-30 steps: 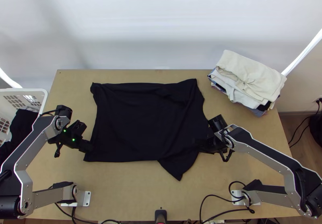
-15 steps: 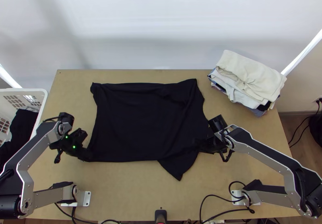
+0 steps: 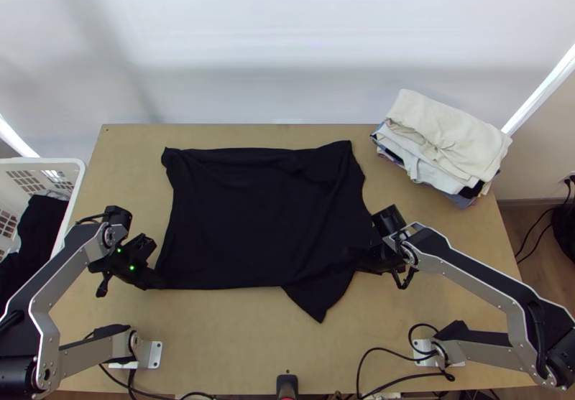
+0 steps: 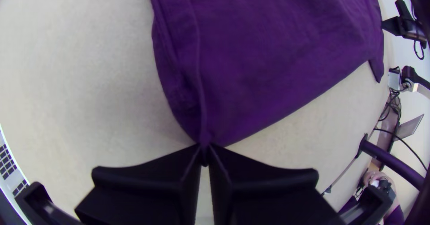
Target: Fold the t-shirt
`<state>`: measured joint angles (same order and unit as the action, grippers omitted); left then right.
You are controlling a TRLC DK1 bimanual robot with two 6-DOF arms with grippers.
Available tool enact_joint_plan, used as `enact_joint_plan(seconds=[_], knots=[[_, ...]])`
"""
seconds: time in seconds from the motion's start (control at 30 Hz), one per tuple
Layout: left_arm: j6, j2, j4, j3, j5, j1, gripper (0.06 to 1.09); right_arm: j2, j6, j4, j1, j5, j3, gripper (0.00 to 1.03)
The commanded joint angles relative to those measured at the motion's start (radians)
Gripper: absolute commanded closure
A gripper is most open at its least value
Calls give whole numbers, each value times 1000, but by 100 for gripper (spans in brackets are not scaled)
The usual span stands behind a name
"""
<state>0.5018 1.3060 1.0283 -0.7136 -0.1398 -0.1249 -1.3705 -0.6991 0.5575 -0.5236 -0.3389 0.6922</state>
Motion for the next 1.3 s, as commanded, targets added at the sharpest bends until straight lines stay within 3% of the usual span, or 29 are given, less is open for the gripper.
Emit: enact_joint_plan(seconds=[0.0,0.13,0.33,0.5,0.7,1.1,1.27], knots=[[9,-14,-37,2,-21,-18,104,5,-14,-8,-12,11,-23,100],[-72,-4,-59,-113,-110,-56,104,37,-13,-8,4,12,-14,100],[-318,-27,-89,-313,-181,-50,104,134,1,-10,59,21,27,100],[-467,-45,-114,-432,-188,-38,104,257,44,-19,96,112,148,100],[-591,-48,-149,-511,-196,-39,104,263,96,5,171,117,357,100],[-861,-56,-297,-695,-201,-56,105,134,122,-111,208,117,612,100],[-918,-39,-375,-837,-187,-64,105,25,151,-117,251,130,831,100]])
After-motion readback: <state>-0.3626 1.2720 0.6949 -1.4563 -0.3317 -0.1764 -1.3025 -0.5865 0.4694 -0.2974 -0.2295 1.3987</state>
